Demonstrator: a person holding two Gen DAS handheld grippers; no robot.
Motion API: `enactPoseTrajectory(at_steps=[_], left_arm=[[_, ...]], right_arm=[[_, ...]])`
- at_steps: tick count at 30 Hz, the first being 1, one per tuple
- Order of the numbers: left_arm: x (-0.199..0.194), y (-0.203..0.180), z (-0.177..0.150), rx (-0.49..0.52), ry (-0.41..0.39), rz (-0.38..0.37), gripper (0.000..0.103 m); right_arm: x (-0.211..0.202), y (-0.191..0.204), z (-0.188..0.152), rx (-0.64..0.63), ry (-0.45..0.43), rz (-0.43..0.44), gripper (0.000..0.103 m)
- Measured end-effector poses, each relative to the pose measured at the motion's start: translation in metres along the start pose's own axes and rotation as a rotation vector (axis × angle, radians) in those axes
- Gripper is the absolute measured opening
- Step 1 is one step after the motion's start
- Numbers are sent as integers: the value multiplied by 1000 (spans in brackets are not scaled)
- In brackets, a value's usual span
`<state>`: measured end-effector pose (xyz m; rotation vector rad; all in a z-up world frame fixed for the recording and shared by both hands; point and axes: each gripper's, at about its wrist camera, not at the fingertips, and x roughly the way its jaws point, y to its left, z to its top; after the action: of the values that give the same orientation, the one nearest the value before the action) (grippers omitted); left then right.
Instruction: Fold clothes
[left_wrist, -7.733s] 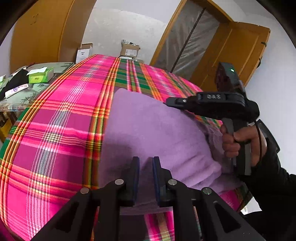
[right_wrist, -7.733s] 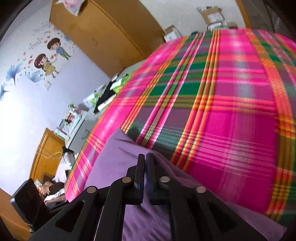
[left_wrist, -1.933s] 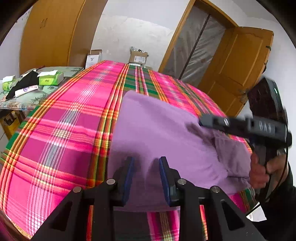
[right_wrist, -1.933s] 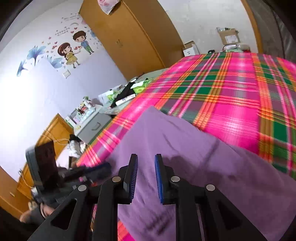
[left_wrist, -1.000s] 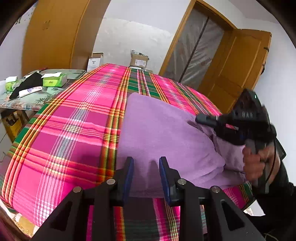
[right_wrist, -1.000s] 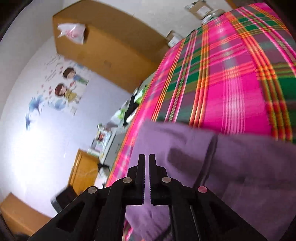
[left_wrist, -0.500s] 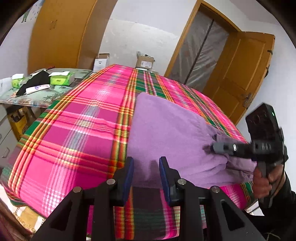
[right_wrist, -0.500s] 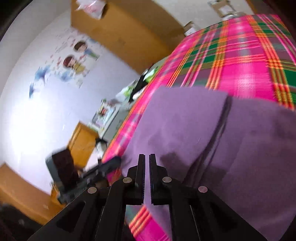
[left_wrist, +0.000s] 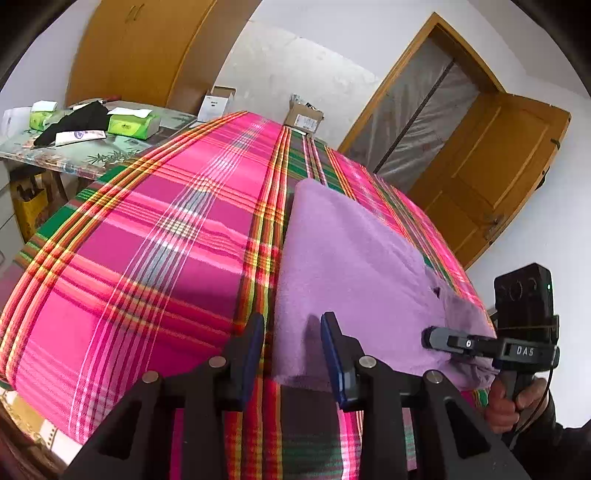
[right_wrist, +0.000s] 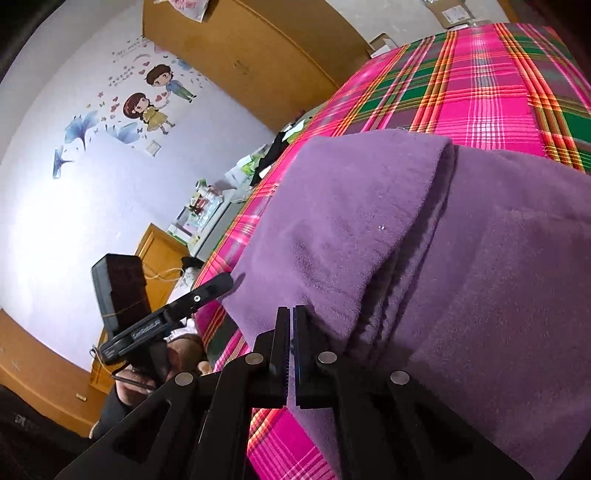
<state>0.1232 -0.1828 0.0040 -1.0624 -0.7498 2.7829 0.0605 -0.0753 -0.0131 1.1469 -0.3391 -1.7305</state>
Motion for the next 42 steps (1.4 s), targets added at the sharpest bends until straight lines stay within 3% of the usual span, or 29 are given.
enactPoseTrajectory(at_steps=[16, 30, 42], left_arm=[[19, -22, 11, 73, 29, 109, 33], [32, -15, 26, 63, 45, 42, 33], [25, -8, 20, 14, 46, -30, 33]], right_arm=[[-14, 5, -5, -62, -37, -37, 2], [-14, -4, -4, -25, -38, 10, 2], [-16, -4, -4, -7, -40, 27, 1]])
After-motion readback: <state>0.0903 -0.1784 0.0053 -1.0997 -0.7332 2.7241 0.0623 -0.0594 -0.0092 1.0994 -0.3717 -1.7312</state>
